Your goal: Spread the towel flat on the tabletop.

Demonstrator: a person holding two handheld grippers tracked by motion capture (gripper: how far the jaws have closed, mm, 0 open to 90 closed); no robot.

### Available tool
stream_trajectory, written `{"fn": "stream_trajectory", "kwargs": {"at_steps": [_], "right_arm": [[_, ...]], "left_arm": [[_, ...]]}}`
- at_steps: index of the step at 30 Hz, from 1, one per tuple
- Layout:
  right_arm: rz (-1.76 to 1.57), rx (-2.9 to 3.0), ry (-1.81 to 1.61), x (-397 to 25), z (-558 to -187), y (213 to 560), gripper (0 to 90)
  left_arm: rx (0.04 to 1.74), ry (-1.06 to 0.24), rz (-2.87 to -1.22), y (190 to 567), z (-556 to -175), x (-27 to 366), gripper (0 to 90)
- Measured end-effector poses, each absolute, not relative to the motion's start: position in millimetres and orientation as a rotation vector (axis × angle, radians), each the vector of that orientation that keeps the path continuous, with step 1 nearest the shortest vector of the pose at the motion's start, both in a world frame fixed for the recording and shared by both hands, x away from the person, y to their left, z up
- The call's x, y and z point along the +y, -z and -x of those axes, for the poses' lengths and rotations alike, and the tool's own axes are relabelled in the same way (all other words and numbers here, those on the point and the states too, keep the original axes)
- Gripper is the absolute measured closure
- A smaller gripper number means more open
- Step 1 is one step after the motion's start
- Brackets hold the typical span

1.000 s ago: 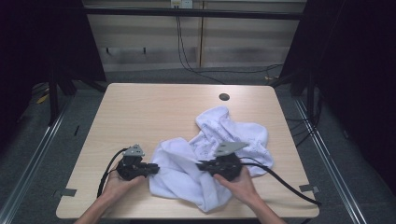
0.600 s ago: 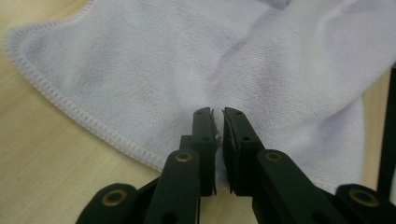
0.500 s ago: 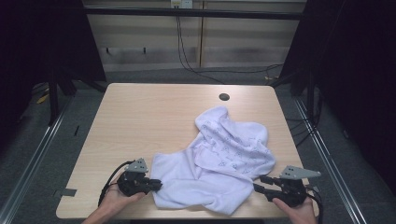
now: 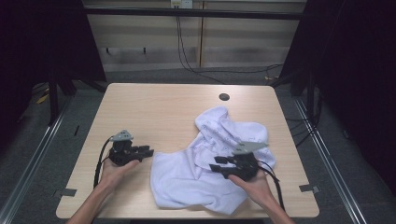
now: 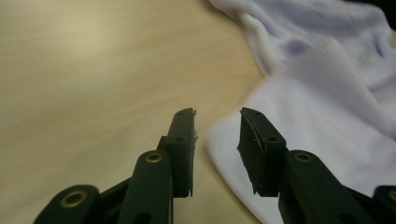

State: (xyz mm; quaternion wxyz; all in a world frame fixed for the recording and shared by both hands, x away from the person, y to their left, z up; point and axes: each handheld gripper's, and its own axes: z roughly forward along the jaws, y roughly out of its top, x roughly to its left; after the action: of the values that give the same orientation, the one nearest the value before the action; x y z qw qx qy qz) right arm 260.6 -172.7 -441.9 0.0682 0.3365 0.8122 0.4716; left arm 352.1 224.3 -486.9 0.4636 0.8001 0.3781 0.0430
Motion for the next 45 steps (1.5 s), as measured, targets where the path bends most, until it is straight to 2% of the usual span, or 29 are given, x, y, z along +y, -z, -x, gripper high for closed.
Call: {"fn": "stream_trajectory", "kwargs": {"at_steps": [3, 6, 10, 18, 21, 23, 26, 28, 32, 36, 45], "right_arm": [[-0.980, 2.502, -1.381, -147.2, -285.6, 449.0, 65.0], [-0.984, 2.562, -1.323, -128.4, -303.7, 468.4, 65.8], [-1.000, 2.587, -1.279, -123.5, -309.5, 484.3, 61.3], [-0.989, 2.593, -1.214, -127.4, -305.5, 488.8, 57.7], [-0.978, 2.612, -1.170, -123.3, -304.6, 495.3, 55.5], [-0.961, 2.603, -1.144, -119.5, -303.9, 498.4, 57.2], [-0.984, 2.572, -1.095, -119.1, -302.5, 497.4, 72.3], [-1.013, 2.556, -1.084, -121.7, -303.7, 497.0, 82.7], [-1.069, 2.534, -1.175, -130.9, -305.4, 491.9, 84.9], [-1.105, 2.439, -1.297, -153.7, -304.8, 468.1, 84.8], [-1.247, 2.173, -1.463, -244.0, -280.3, 423.7, 84.7]], "left_arm": [[0.937, -0.119, -1.989, 493.6, -363.4, 226.0, 63.4], [0.940, -0.053, -1.988, 503.8, -371.4, 225.2, 61.5], [0.890, -0.029, -2.046, 509.0, -365.3, 218.3, 59.6], [0.818, 0.028, -2.063, 509.8, -360.9, 205.6, 57.6], [0.791, 0.032, -2.076, 510.7, -359.1, 200.8, 65.0], [0.764, 0.049, -2.096, 511.1, -356.8, 197.2, 75.9], [0.743, 0.078, -2.121, 510.1, -352.6, 193.2, 86.5], [0.733, 0.073, -2.130, 508.2, -348.7, 192.0, 88.1], [0.732, 0.074, -2.067, 499.2, -345.4, 198.8, 88.6], [0.750, 0.060, -1.978, 487.9, -345.8, 210.3, 88.7], [0.759, 0.010, -1.880, 459.3, -341.4, 225.4, 88.9]]}}
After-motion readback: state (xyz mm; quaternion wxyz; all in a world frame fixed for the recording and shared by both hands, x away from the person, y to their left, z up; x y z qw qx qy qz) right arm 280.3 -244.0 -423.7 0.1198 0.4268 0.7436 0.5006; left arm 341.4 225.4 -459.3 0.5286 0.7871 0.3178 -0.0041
